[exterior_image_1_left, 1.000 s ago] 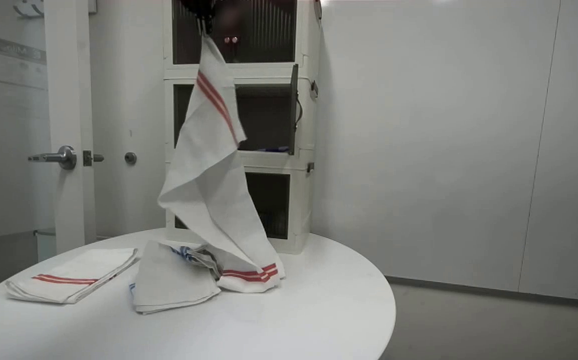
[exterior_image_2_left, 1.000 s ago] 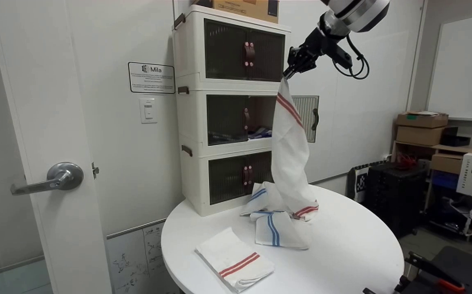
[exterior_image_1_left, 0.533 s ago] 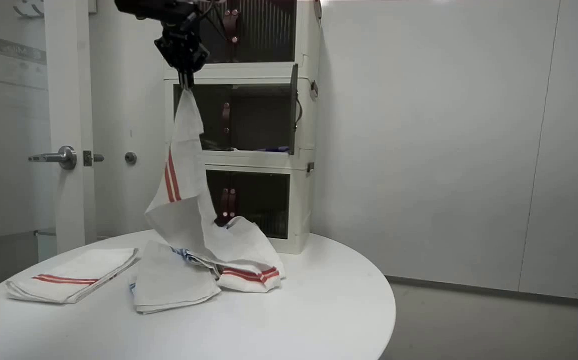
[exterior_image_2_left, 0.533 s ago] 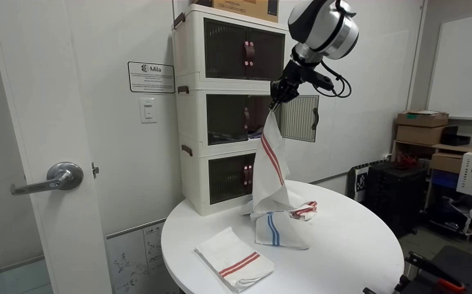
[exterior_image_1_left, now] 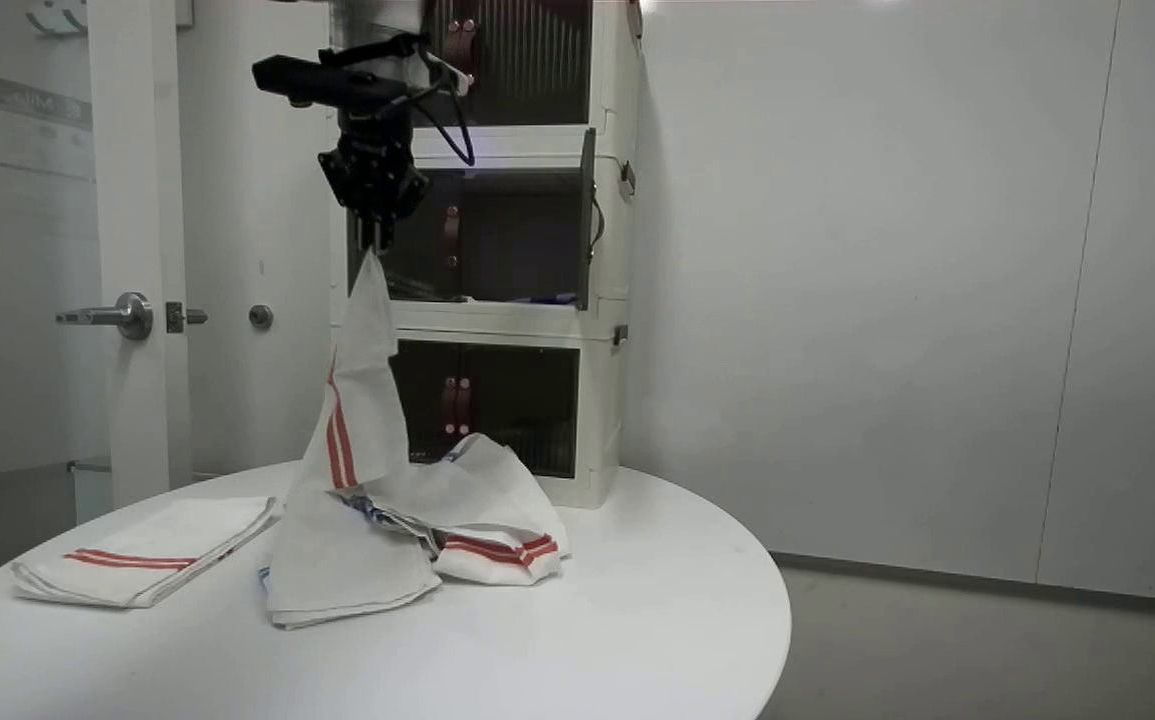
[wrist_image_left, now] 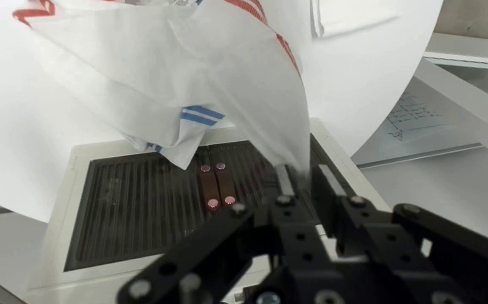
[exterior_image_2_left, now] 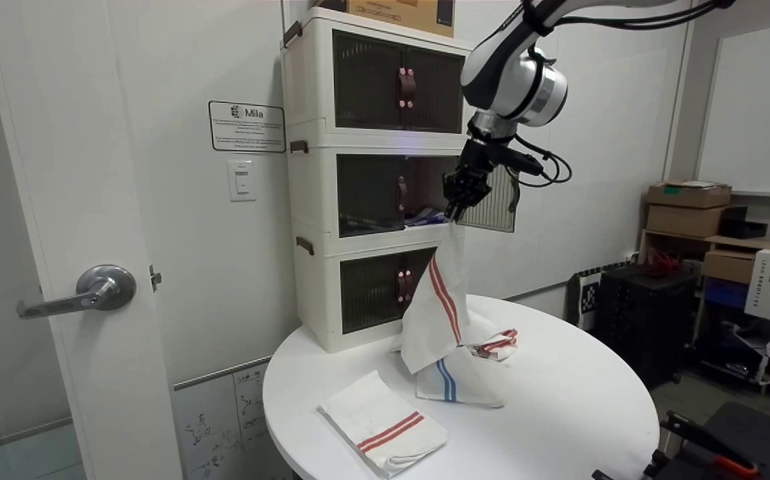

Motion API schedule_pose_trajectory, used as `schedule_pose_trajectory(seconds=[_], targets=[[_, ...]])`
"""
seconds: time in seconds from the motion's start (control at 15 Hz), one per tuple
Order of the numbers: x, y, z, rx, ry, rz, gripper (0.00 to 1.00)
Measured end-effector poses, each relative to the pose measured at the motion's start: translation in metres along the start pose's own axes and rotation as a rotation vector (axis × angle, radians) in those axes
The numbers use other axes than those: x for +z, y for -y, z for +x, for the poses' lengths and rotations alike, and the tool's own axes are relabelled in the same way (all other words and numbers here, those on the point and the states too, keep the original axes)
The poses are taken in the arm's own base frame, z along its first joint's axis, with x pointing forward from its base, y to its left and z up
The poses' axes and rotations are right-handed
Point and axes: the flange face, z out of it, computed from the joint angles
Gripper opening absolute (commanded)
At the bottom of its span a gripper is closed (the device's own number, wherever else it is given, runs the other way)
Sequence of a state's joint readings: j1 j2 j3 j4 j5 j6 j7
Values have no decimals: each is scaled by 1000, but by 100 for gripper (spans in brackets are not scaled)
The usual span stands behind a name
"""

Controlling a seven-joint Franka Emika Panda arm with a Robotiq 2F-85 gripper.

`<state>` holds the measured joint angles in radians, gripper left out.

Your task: Remove the towel from the cabinet and put it on the table

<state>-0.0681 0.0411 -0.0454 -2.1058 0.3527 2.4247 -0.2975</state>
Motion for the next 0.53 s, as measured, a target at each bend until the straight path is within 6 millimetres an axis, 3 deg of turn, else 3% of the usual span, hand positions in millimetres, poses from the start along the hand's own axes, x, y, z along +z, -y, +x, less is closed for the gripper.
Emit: schedule_pose_trajectory(seconds=[0.2,0.4,0.53], targets=[[7,-5,3,8,38,-1,75],[1,-4,9,3,46,4,96],[-8,-2,13,-14,38,-6,100]])
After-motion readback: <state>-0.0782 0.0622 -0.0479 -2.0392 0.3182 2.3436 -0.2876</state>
